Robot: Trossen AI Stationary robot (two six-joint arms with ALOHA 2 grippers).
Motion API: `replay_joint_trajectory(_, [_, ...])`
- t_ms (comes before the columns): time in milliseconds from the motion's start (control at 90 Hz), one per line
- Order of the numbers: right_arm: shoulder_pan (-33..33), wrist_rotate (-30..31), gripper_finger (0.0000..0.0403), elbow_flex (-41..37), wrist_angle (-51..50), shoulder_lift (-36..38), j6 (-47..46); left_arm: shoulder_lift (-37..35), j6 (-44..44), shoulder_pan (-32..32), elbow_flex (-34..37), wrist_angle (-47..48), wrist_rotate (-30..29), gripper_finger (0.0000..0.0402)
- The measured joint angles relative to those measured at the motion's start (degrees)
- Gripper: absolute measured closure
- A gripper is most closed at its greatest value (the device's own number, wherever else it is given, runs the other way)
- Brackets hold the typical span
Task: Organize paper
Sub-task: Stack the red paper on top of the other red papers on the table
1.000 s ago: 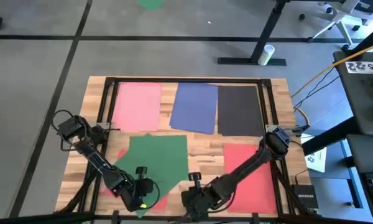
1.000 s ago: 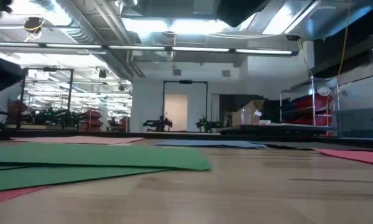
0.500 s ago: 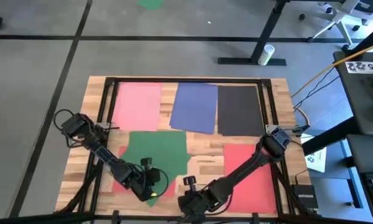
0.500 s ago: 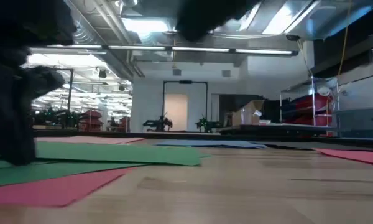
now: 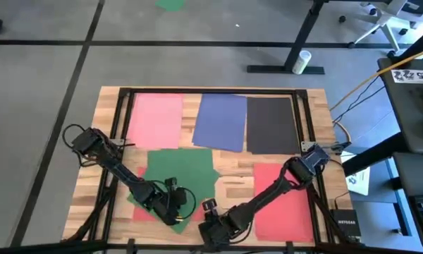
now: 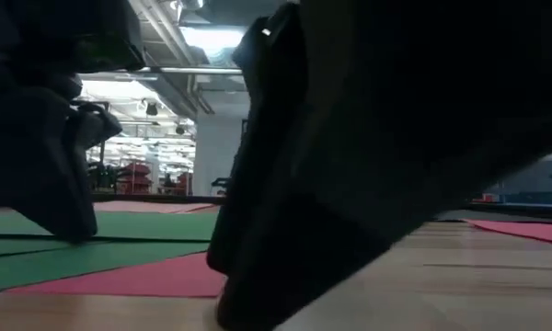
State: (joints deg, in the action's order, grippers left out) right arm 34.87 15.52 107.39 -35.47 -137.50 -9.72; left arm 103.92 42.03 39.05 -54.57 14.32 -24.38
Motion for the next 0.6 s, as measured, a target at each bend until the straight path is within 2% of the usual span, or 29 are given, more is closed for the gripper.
replay_joint_trajectory(344, [-1.83, 2.58, 0.0278, -0.15, 3.99, -0.37, 4.15, 0.0, 1.01, 0.51, -0.02, -0.33, 0.0, 0.0402])
replay_joint_trajectory(500, [-2.56, 6.84, 0.0278, -0.23, 3.86, -0.48, 4.03, 0.0, 1.62, 0.75, -0.07, -0.48, 0.0, 0.0402])
replay_joint_trajectory(600, [-2.84, 7.0, 0.0278, -0.26, 3.71, -0.5, 3.96, 0.13, 2.37, 1.09, -0.07, -0.78, -0.05, 0.0402])
